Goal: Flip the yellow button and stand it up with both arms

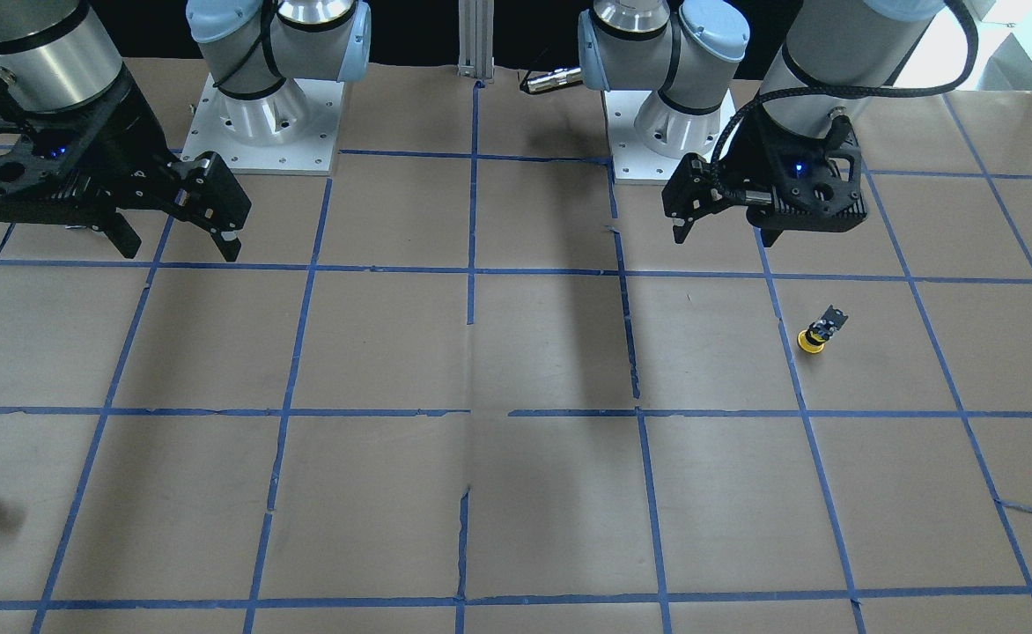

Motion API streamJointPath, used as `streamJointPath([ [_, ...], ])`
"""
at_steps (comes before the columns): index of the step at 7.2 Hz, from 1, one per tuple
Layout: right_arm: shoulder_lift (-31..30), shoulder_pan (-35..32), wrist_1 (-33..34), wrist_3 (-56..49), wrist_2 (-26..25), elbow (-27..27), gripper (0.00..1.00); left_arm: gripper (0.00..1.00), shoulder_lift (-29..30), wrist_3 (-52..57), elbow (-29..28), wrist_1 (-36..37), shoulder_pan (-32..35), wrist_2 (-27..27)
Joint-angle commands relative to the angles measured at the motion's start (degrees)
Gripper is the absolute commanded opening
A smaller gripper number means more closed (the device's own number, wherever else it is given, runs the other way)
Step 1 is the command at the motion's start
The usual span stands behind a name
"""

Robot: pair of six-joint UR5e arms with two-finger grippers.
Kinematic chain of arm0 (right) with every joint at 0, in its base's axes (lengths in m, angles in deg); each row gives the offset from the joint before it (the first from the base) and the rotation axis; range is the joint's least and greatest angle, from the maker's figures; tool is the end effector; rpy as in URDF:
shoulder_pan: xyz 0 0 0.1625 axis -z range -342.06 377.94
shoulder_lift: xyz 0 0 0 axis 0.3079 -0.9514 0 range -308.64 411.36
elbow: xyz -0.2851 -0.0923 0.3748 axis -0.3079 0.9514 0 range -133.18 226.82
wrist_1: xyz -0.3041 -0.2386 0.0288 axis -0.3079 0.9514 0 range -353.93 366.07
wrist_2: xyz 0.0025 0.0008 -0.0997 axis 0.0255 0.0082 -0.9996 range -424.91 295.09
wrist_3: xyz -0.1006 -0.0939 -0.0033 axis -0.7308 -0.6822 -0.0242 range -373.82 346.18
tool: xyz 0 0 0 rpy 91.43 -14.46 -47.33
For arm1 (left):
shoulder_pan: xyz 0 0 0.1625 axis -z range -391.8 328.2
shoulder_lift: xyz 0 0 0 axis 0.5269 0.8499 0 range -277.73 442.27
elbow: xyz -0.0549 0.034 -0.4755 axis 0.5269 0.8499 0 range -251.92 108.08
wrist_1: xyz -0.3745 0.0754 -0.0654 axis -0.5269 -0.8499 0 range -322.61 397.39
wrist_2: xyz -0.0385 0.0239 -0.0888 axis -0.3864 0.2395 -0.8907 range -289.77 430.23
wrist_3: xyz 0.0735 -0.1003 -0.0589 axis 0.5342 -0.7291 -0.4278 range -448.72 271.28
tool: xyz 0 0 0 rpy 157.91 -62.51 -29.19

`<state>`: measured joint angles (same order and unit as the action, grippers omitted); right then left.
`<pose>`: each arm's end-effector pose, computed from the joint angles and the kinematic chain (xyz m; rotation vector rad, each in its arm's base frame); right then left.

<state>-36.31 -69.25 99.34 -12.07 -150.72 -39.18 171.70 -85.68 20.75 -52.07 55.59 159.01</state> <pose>0.1190 -0.5009 0.5244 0.1170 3.0642 -0.1331 -0.1153 -0.4607 0.4888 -0.0114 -3.1186 -0.0409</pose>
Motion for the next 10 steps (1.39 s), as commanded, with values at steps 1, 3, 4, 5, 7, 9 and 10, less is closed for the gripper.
streamJointPath([
  [1, -0.1, -0.1, 0.1, 0.0, 0.0, -0.1, 1.00, 1.00, 0.6, 0.1, 0.1, 0.3, -0.4, 0.1],
  [3, -0.2, -0.1, 0.1, 0.1, -0.1, -0.2, 1.00, 1.00, 2.6, 0.1, 1.5, 3.8, -1.4, 0.6],
  [4, -0.2, -0.1, 0.1, 0.1, -0.1, -0.3, 1.00, 1.00, 3.5, 0.9, 3.0, 7.5, -4.9, 0.5],
  [5, -0.2, -0.1, 0.1, 0.1, -0.2, -0.3, 1.00, 1.00, 3.8, 2.2, 6.4, 8.3, -8.7, 0.3],
  [7, -0.2, -0.1, 0.0, 0.1, -0.1, -0.3, 1.00, 1.00, 3.9, 8.6, 13.1, 11.3, -16.0, 0.4],
  [9, -0.2, -0.1, 0.0, 0.1, -0.1, -0.3, 1.00, 1.00, 3.9, 27.7, 18.7, 20.5, -20.0, 0.7],
  [10, -0.2, -0.1, 0.0, 0.1, -0.1, -0.4, 1.00, 1.00, 3.7, 37.3, 21.9, 24.7, -22.4, 0.6],
])
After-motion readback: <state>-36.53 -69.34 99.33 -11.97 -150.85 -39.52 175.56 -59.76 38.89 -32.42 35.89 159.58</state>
